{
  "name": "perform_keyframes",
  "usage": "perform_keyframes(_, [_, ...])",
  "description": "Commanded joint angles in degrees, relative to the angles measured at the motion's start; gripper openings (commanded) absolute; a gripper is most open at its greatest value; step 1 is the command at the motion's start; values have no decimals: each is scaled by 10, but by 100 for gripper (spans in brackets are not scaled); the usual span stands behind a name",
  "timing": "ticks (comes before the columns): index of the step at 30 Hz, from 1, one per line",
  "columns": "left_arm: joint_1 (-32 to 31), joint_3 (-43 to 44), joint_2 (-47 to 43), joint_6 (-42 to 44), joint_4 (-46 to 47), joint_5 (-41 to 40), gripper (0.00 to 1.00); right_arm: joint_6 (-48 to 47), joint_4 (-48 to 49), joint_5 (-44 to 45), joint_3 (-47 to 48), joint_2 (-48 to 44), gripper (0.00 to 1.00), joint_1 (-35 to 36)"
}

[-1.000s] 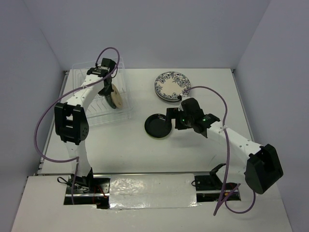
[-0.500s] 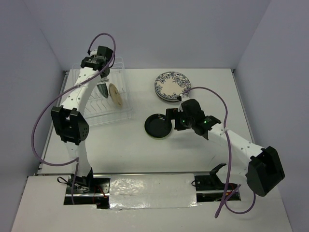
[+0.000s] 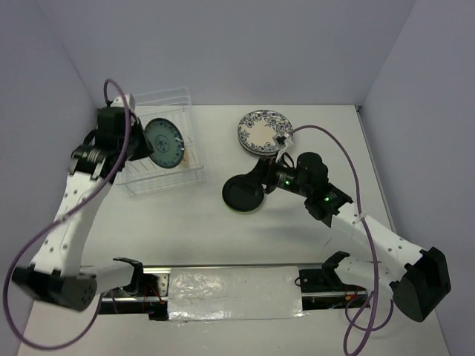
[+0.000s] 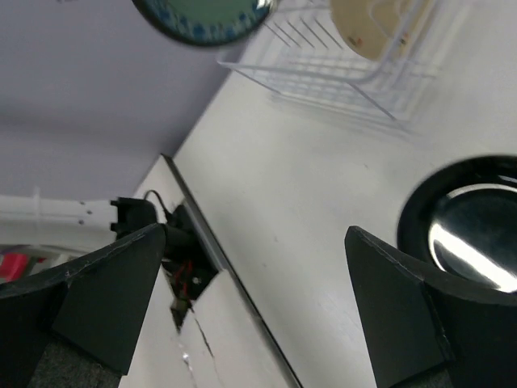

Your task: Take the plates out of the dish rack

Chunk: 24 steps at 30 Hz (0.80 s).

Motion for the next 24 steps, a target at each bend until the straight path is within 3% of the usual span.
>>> perform_keyframes(1, [-6,-99,-100,-16,163,279,0,25,22,59,66,15,100,35])
perform_keyframes(2, [-9,-150,-116,-33,192,369,0,18,-13,100,110,27,100,47])
perform_keyframes(3, [-11,-172,-130,-43,242,405,0,5,-55,160,128,37,100,68])
perform_keyframes(6, [-18,-224,-159,-72,300,504,0,-9,-87,206,177,84,100,96])
perform_keyframes(13, [-21,-279,-177,-93,358,594,0,2,-68,253,154,116,96,109])
perform_keyframes(16, [-20,-292,-171,-90,358,591,0,3,-25,265,113,88,86,106])
perform_keyframes(18, [-19,-308,-165,-105,374,602,0,-3,-2,268,84,61,72,105])
perform_keyframes(20, [-20,-322,-161,-123,420,616,2,-4,27,235,67,41,47,91])
perform_keyframes(21, [-20,-329,-157,-129,427,611,5,-4,38,215,53,36,8,85])
perform_keyframes(22, [-20,-330,-153,-129,426,605,12,1,43,195,47,31,0,74])
perform_keyframes(23, [-19,-329,-146,-122,417,594,39,2,51,188,33,17,0,69])
perform_keyframes(24, [-19,-317,-143,-111,399,574,58,2,54,179,27,11,0,62])
